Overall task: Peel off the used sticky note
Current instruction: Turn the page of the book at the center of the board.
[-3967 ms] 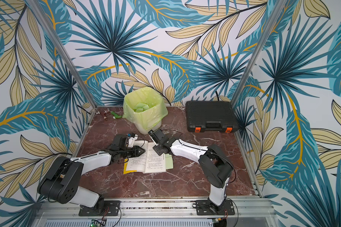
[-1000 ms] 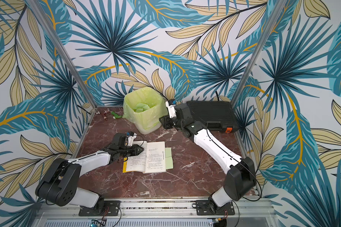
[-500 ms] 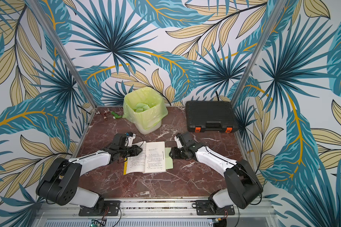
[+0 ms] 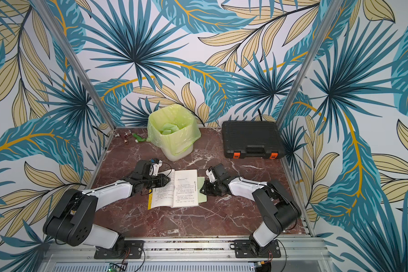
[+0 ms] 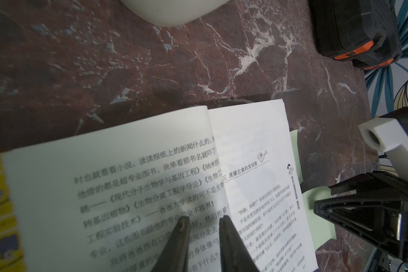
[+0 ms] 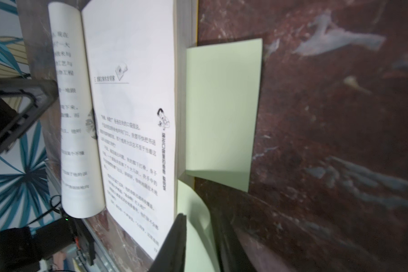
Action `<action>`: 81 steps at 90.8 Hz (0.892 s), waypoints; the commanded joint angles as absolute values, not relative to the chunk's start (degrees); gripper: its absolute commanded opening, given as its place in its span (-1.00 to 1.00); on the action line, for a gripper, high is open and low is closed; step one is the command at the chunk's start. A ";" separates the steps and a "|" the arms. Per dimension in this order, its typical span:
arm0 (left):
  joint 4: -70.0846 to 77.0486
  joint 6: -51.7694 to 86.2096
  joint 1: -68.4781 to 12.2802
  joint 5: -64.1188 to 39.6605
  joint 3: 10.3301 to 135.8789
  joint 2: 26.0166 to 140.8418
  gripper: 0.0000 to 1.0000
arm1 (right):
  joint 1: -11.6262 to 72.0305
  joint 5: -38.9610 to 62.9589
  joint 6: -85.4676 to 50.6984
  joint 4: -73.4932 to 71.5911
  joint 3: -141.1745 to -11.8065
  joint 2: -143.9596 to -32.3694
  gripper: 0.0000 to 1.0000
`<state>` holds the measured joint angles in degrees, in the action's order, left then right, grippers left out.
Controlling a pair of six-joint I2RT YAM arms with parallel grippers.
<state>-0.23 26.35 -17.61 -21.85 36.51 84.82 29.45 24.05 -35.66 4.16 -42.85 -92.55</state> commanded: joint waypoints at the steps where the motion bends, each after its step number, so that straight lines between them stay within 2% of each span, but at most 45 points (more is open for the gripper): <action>1: -3.21 25.75 -17.55 -20.39 37.09 85.49 -0.44 | 29.38 23.78 -35.87 3.67 -42.04 -89.62 -0.68; 14: -2.80 25.83 -17.52 -20.65 37.16 86.11 -0.44 | 29.37 24.00 -35.68 4.16 -42.79 -86.94 -0.90; 26: -2.64 25.92 -17.58 -20.86 37.07 86.20 -0.43 | 29.44 25.52 -35.34 3.79 -44.61 -84.84 -1.00; 52: -1.96 26.35 -17.53 -21.97 36.53 84.10 -0.31 | 31.96 31.59 -34.56 1.86 -52.65 -86.72 -1.00; 81: -0.97 27.63 -16.09 -22.59 32.95 79.15 -0.18 | 38.08 34.81 -33.68 0.35 -65.40 -97.50 -1.00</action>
